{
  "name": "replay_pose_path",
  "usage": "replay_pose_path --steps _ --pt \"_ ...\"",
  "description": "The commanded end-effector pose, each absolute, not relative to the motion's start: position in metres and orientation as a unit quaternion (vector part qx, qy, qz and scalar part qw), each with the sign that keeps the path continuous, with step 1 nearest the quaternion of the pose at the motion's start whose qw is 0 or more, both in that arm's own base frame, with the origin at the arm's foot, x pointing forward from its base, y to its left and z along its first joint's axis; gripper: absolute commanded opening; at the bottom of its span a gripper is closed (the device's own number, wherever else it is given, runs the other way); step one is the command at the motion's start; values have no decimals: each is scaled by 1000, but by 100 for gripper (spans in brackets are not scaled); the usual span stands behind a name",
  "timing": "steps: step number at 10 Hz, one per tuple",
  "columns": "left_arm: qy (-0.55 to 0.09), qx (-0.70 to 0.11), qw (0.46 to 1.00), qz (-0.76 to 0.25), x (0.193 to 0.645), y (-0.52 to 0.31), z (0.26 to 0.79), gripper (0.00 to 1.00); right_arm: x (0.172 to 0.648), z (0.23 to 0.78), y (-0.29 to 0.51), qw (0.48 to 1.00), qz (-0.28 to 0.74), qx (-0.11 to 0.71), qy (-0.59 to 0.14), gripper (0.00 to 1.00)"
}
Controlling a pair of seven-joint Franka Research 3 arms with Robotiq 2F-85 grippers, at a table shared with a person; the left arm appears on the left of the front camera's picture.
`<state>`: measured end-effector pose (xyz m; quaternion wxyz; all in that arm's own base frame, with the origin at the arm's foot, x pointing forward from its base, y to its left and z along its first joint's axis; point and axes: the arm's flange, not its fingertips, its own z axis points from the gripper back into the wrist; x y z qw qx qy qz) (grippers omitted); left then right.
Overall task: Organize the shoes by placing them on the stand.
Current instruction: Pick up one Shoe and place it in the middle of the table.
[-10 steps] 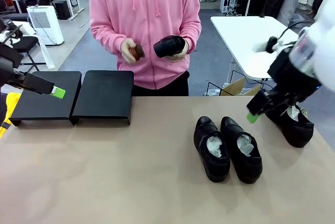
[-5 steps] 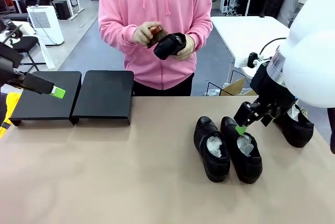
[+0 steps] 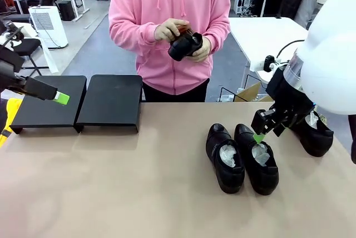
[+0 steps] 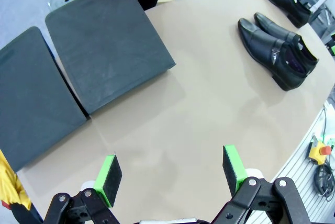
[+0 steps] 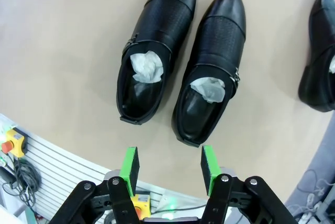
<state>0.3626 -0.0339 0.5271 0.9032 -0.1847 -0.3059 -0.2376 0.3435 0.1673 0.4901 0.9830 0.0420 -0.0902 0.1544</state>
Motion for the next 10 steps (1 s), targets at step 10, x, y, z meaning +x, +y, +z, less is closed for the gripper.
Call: replay_pose_path --steps 10 --pt "-308 -192 899 -245 362 -31 527 100 369 406 224 998 -11 35 -50 64"
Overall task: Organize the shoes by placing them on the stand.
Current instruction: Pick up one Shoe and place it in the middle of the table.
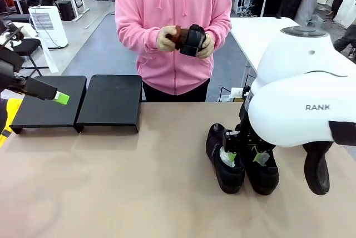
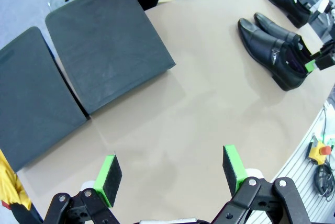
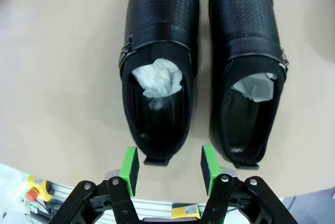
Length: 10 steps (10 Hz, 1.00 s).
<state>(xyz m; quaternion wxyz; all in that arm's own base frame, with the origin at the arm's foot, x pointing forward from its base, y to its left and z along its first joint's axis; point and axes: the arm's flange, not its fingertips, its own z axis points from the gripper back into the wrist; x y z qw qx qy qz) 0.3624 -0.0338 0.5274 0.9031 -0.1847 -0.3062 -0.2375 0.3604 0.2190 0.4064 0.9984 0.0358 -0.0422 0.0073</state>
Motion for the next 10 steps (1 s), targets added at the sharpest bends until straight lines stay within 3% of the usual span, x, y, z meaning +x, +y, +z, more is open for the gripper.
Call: replay_pose_path --steps 1,10 --pt "-308 -192 899 -245 362 -31 527 100 374 401 221 998 -19 36 -52 64" --pt "-308 -192 899 -245 362 -31 527 100 414 363 222 999 -23 42 -17 64"
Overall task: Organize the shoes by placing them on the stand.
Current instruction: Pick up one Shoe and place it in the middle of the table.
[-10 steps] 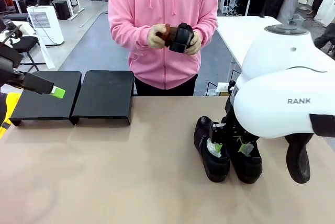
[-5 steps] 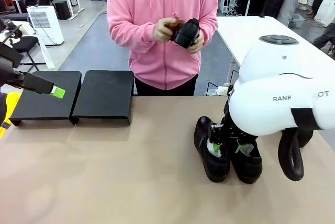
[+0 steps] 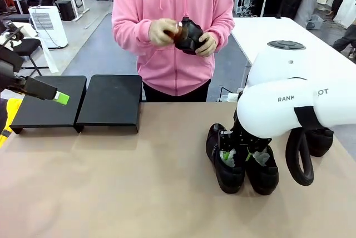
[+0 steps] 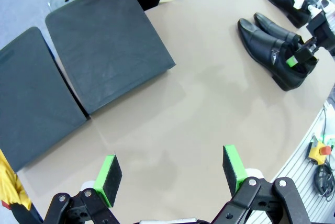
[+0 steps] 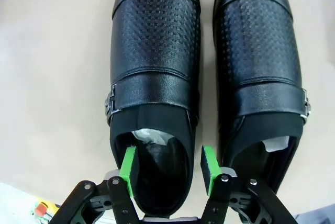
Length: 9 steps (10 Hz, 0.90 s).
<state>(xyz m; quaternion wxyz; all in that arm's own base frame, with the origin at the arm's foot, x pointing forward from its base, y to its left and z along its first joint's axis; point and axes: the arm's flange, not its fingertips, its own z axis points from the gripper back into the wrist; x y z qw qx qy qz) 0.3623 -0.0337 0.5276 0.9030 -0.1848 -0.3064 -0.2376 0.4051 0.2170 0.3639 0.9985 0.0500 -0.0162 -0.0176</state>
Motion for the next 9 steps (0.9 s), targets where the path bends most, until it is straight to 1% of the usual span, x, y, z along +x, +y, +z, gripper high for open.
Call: replay_pose_path --steps 1,2,3,5,6,9 --pt "-308 -192 899 -245 362 -31 527 100 415 360 223 999 -17 44 -10 64" --pt "-308 -192 899 -245 362 -31 527 100 414 358 225 999 -8 41 -6 61" --pt "-308 -192 899 -245 362 -31 527 100 414 356 226 999 0 32 -7 49" --pt "-308 -192 899 -245 362 -31 527 100 413 355 226 1000 1 23 -3 9" --pt "-308 -192 899 -245 362 -31 527 100 413 354 227 1000 2 18 3 0" --pt "-308 -192 899 -245 362 -31 527 100 413 347 229 1000 7 5 20 0"
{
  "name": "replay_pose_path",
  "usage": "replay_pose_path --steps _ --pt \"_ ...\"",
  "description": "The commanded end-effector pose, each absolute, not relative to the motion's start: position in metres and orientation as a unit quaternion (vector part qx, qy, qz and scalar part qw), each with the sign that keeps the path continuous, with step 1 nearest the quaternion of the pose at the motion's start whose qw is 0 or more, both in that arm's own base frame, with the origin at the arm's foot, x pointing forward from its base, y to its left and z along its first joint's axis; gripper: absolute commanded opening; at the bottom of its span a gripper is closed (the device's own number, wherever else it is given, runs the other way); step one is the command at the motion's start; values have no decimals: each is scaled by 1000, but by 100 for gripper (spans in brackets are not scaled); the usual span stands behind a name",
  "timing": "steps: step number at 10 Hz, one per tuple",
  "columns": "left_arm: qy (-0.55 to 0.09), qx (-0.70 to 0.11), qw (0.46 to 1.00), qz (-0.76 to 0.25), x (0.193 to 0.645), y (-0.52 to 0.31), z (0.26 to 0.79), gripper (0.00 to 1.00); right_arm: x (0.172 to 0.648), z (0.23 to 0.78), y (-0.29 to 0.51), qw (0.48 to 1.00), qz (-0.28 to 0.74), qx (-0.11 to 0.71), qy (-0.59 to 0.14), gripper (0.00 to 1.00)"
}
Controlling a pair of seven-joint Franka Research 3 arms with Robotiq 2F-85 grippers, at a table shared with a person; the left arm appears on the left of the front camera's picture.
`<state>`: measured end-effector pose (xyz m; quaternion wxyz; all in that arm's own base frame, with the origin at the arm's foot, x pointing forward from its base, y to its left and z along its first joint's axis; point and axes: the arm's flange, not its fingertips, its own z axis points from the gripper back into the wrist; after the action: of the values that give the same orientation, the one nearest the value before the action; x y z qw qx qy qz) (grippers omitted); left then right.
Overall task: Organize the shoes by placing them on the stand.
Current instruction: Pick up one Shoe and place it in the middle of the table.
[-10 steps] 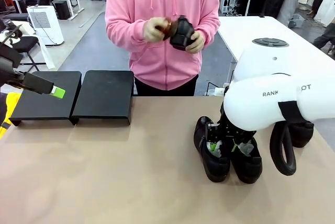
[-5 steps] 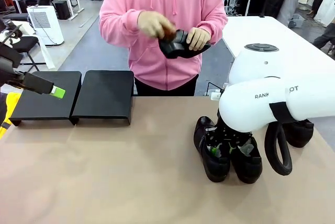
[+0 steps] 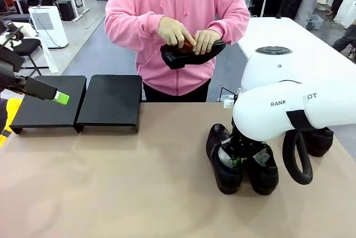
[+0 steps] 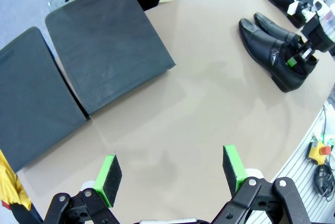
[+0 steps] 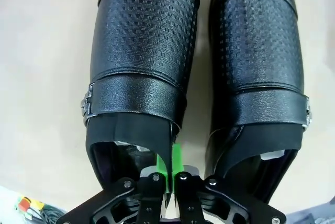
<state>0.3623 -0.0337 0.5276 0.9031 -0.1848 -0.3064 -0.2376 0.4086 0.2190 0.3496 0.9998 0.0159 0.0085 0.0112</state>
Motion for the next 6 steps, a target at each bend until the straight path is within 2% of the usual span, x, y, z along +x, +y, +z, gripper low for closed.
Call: replay_pose_path --steps 1,3,6 --pt "-308 -192 899 -245 362 -31 527 100 413 348 229 1000 9 5 23 0" --pt "-308 -192 899 -245 362 -31 527 100 393 387 238 999 2 25 -23 0" --pt "-308 -192 899 -245 362 -31 527 100 337 441 277 993 40 87 -75 0"
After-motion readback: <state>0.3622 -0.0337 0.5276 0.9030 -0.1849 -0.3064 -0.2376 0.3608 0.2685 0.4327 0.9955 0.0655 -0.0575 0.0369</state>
